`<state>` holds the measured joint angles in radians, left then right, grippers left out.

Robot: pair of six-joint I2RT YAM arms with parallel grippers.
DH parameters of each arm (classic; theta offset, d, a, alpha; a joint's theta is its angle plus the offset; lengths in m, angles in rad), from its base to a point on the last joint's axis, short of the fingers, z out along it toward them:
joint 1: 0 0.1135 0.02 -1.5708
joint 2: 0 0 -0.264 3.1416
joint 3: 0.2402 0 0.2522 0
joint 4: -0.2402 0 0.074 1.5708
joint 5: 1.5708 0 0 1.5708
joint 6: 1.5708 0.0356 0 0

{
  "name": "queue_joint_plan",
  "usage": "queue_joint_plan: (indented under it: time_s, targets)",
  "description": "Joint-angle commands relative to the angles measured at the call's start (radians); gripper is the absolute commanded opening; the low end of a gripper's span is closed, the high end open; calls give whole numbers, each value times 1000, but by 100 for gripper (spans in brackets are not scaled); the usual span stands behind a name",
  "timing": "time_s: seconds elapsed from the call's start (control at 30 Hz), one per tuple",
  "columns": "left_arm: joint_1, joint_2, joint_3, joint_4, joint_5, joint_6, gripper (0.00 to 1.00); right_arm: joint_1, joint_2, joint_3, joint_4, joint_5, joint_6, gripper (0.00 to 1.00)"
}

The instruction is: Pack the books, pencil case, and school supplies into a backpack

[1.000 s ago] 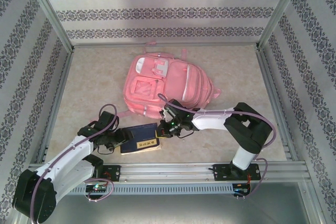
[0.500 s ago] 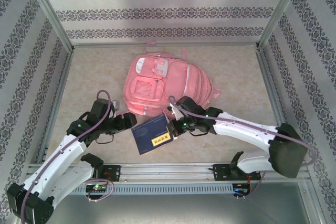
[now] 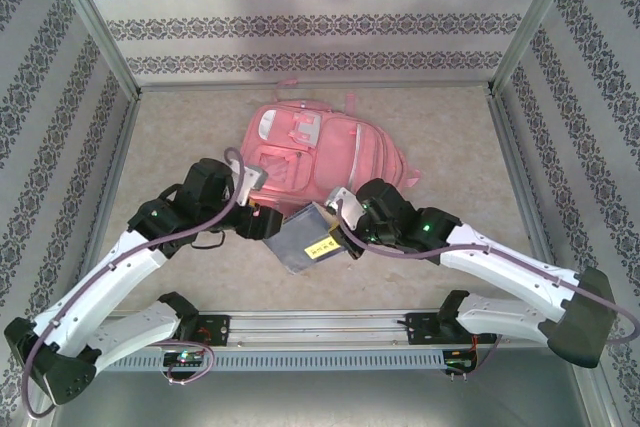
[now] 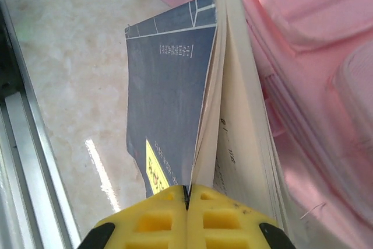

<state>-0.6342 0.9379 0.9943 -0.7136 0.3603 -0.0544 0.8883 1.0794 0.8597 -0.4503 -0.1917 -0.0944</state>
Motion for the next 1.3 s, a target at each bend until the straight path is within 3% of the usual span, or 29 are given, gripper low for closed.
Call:
queue_joint_plan:
  time_s: [0.0, 0.17, 0.4, 0.5, 0.63, 0.77, 0.97, 1.1, 1.27]
  targets:
    - [-32, -1, 29, 24, -22, 345, 80, 12, -21, 67, -7, -10, -166, 0]
    - [-39, 20, 2, 49, 88, 527, 77, 11, -27, 83, -6, -48, -197, 0]
    - [-42, 117, -34, 166, 60, 571, 76, 13, -82, 46, 45, -127, -206, 0]
    - [-42, 157, -23, 183, 100, 604, 73, 13, -103, 30, 56, -154, -206, 0]
    - [-42, 238, 29, 131, 199, 646, 52, 16, -122, 14, 65, -167, -206, 0]
    - [-42, 278, 52, 103, 301, 648, 3, 16, -120, 23, 53, -107, -199, 0]
    - [-34, 231, 38, 111, 357, 619, 0, 17, -133, 26, 41, 16, -190, 0]
    - [-14, 165, 16, 194, 333, 520, 0, 17, -180, 13, 58, 179, -172, 38]
    - [7, 68, -16, 360, 324, 317, 0, 16, -290, 1, 104, 309, -75, 51]
